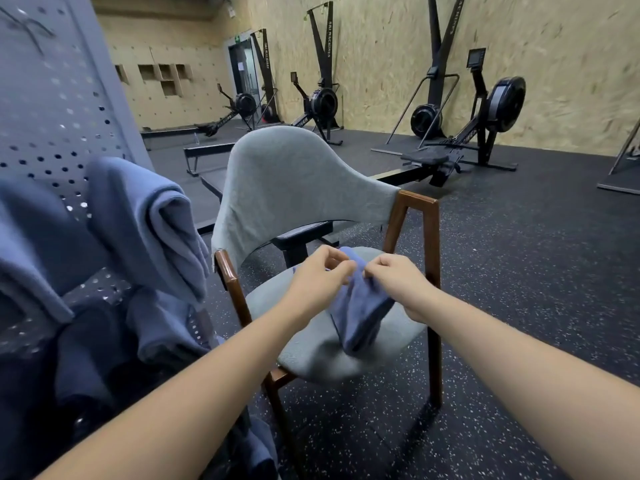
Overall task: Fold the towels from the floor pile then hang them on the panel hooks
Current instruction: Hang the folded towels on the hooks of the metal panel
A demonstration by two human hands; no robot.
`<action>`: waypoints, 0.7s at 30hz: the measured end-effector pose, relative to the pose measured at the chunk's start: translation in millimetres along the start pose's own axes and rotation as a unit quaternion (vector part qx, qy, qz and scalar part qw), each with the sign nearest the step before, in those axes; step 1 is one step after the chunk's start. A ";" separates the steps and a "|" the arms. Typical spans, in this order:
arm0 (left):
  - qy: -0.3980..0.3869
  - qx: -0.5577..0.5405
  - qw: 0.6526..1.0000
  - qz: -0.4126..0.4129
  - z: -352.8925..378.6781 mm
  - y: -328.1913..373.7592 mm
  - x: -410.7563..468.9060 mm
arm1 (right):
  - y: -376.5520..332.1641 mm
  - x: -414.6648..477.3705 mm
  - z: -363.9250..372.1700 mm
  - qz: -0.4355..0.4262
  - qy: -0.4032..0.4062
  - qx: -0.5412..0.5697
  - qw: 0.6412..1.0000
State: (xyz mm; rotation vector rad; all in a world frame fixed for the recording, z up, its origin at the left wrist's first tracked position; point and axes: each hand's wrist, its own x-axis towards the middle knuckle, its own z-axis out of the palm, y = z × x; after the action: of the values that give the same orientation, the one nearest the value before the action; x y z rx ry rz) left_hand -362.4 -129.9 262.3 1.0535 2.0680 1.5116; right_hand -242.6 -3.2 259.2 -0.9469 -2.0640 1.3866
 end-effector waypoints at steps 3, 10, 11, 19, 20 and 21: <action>0.065 0.104 0.992 0.027 -19.2 -5.4 0.5 | -7.6 -21.5 -8.8 -0.103 0.004 -0.131 0.986; -0.028 -0.034 0.999 -0.001 -23.1 -19.5 -11.2 | -21.0 -57.6 -22.3 -0.141 0.059 -0.174 0.973; -0.037 -0.064 0.997 -0.007 -22.8 -16.7 -14.3 | -21.2 -62.4 -23.1 -0.144 0.059 -0.176 0.972; -0.116 -0.152 0.981 -0.010 -32.9 3.4 -28.6 | -26.1 -85.2 -24.6 -0.172 0.060 -0.175 0.968; -0.112 -0.161 0.980 -0.007 -36.6 7.8 -29.3 | -29.9 -85.9 -26.5 -0.179 0.063 -0.173 0.967; -0.111 -0.170 0.979 -0.009 -40.6 12.2 -30.0 | -34.9 -87.2 -29.0 -0.187 0.065 -0.170 0.965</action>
State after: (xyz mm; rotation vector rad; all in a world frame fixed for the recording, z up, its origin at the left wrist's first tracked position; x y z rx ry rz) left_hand -365.9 -176.9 284.2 1.0130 1.5965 1.5862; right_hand -175.2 -61.0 301.6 -0.7021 -2.2722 0.7741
